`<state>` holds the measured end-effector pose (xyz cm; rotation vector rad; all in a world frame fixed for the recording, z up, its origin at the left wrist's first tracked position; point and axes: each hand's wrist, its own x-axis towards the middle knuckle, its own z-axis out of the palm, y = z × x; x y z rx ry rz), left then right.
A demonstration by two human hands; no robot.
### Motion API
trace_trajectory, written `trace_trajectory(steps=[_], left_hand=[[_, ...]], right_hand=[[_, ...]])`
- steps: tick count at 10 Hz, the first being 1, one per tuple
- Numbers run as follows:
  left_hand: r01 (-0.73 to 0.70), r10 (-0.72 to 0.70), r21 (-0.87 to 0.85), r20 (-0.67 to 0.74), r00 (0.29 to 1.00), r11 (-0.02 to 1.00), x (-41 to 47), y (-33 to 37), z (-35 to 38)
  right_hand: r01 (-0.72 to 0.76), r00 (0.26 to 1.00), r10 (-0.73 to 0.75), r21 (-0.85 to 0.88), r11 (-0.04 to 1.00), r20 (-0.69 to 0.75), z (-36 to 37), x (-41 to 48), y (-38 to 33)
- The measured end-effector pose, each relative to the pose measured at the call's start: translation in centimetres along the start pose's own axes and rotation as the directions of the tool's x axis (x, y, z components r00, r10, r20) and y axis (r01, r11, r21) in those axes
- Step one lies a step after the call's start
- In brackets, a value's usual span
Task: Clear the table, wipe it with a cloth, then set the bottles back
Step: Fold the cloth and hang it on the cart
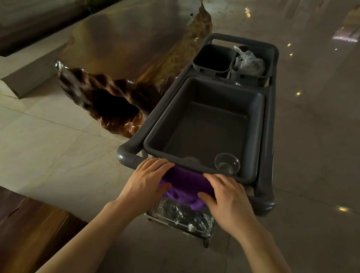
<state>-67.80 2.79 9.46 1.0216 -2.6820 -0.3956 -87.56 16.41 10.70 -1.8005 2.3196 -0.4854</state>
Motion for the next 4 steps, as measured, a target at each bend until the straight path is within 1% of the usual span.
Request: trace_trajectory(steps=[1,2,3,4], left_hand=[[-0.011,0.011,0.008,0.009,1.0,1.0,0.1,-0.2,0.0],[-0.026,0.026,0.024,0.016,1.0,0.999,0.1,-0.3,0.0],[-0.024,0.023,0.03,0.042,0.999,0.999,0.0,-0.2,0.0],[-0.034,0.033,0.013,0.049,0.998,0.999,0.1,-0.2,-0.2]], right_hand=[[-0.029,0.999,0.036,0.162,0.986,-0.039,-3.0,-0.4,-0.9],[-0.008,0.98,0.062,0.273,0.962,-0.191,-7.8,-1.3,-2.2],[0.1,0.927,0.052,0.378,0.921,-0.371,-13.2,-3.8,-4.5],[0.348,0.861,-0.035,0.537,0.768,-0.508,-19.7,-6.1,-7.8]])
